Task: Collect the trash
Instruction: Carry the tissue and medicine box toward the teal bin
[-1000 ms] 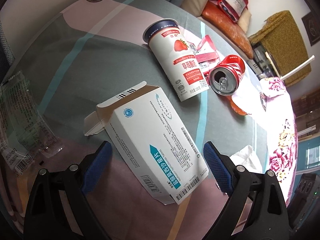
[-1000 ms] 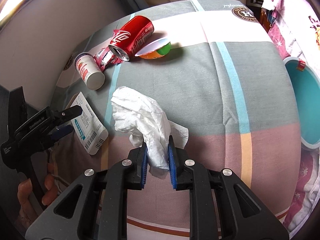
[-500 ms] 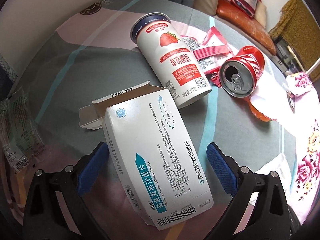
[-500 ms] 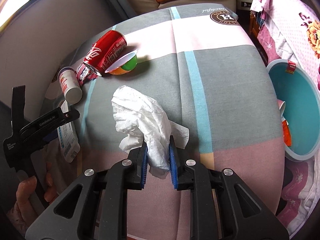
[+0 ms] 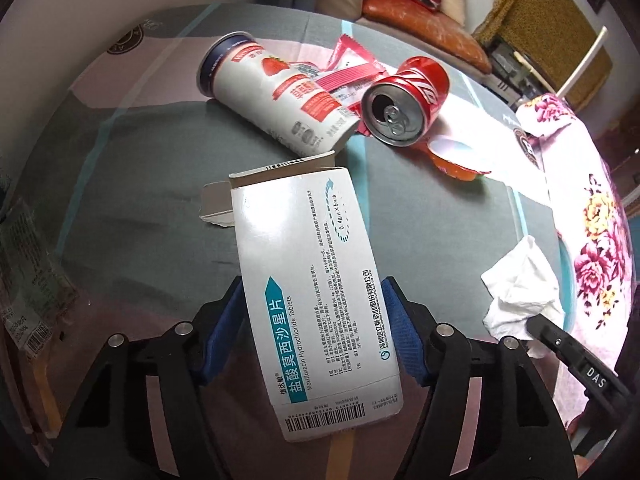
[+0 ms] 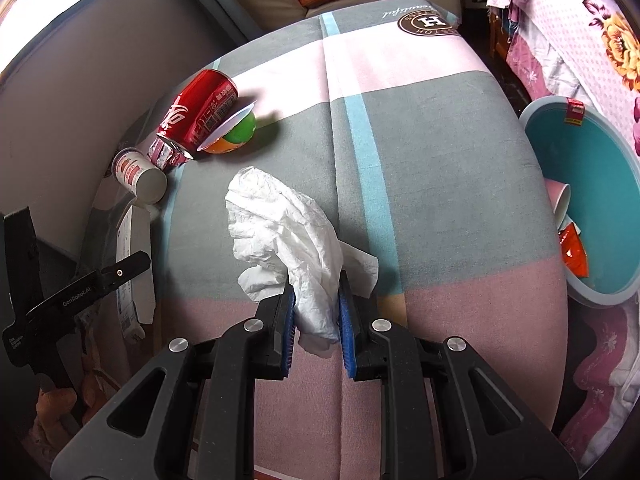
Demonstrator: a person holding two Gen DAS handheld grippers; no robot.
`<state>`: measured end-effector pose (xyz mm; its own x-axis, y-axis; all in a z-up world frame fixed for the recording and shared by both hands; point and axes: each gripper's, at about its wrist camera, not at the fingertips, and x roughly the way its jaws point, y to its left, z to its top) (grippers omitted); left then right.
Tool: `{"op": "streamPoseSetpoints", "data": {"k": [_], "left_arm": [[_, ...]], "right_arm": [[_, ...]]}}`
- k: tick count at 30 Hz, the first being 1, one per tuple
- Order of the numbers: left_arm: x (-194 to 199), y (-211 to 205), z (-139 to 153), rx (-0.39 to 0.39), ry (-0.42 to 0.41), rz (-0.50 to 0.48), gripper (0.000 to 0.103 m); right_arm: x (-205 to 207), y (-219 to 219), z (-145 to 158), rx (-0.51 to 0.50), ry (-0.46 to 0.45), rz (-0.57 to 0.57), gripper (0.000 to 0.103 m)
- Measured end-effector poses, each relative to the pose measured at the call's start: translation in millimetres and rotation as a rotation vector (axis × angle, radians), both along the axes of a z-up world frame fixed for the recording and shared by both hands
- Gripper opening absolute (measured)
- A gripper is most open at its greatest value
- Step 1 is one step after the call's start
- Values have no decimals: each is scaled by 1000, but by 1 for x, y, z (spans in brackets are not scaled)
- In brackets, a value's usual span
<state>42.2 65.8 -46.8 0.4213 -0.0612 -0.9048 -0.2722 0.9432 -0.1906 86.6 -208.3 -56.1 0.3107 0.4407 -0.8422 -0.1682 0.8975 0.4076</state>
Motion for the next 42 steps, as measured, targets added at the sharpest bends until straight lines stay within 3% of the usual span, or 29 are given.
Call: {"op": "streamPoseSetpoints", "data": {"k": [9,27,42], "left_arm": [[-1,-60,16,34,-66,-213,67],[21,-137,36,82,-94,-388,67],[66,-259,49,101,-136,-620,67]], "right_arm": [[-5,-22,13,1,-26,-59,19],[-5,-93,25,53,-68,-213,19],[-13,-223,35,69,-121,-500,19]]}}
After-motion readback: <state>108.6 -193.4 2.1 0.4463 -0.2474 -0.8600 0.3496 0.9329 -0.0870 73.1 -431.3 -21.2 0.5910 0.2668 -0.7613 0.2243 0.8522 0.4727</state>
